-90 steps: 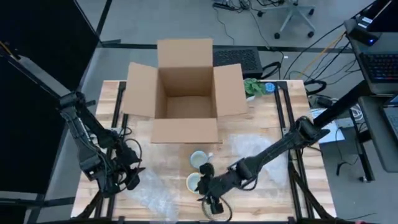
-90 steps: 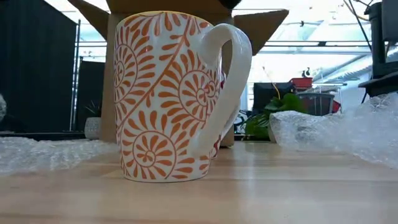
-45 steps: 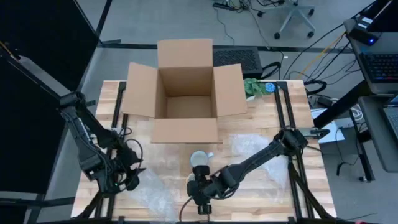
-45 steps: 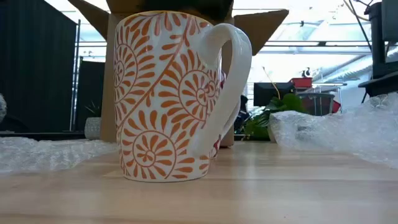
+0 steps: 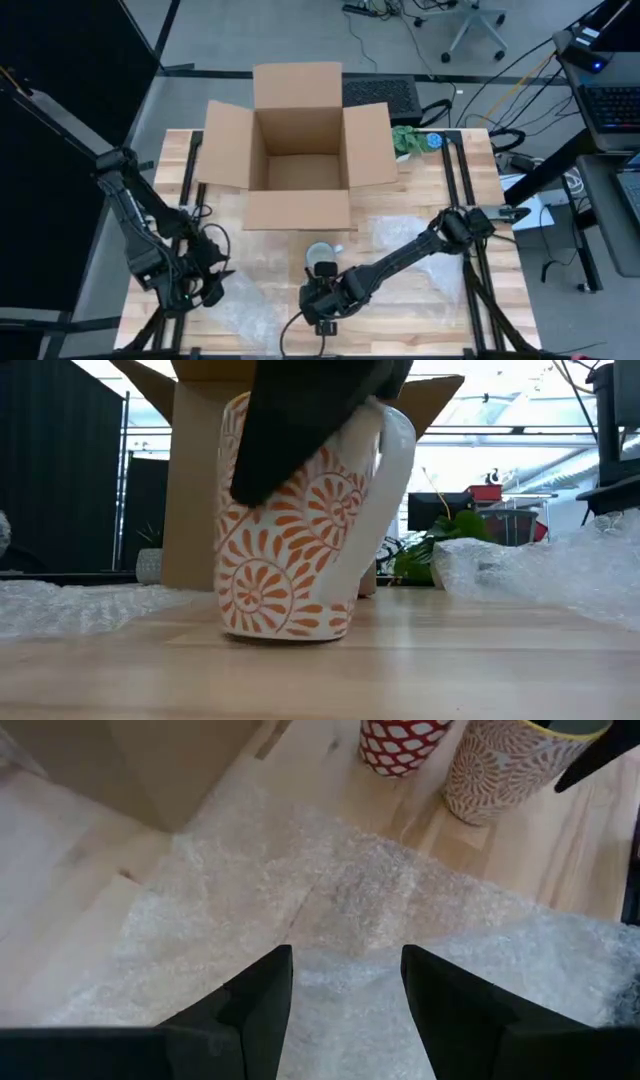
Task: Wrap mug
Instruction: Wrap the yellow mug with bubble wrap
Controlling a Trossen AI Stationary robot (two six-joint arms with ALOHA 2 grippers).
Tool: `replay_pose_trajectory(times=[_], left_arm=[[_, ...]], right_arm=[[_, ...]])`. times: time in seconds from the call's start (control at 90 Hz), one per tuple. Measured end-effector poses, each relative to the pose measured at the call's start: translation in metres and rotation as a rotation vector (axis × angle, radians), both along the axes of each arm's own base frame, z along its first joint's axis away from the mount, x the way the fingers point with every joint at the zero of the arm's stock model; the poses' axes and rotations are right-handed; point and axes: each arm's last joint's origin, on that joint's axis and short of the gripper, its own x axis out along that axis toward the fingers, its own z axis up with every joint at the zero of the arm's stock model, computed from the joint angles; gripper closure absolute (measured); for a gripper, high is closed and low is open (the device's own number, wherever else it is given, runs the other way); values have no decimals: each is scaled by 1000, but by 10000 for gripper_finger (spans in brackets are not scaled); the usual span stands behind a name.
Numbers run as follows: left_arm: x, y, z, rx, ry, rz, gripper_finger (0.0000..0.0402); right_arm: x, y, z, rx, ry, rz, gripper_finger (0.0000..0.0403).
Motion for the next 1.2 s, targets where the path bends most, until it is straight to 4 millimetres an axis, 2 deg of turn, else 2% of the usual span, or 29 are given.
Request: replay_pose_trajectory(times=[0.089,0.233,0.289,0.456,0.656,0.822,0.922,1.022,1.2], left_arm=[[0,0,0,3,0,-9,223],[0,0,0,4,1,-10,223],[0,0,0,4,1,-8,223],[7,1,-2,-17,35,11,223],[28,-4,-4,39,71,-224,223],[41,0,-2,13,54,-232,223],[44,5,-4,23,106,-253,222],[48,12,-6,-24,185,-251,209],[51,18,-7,-28,226,-244,163]], right_arm=[[0,0,-2,-11,5,17,288],[0,1,-2,-9,7,23,373],[-1,3,0,-11,1,34,390],[-6,13,0,-14,-8,37,395],[-12,29,3,-4,-27,65,398],[-12,29,3,-13,-29,58,399],[-12,29,3,-16,-31,57,400],[-13,30,3,-14,-30,59,400],[-13,30,3,-15,-31,60,400]])
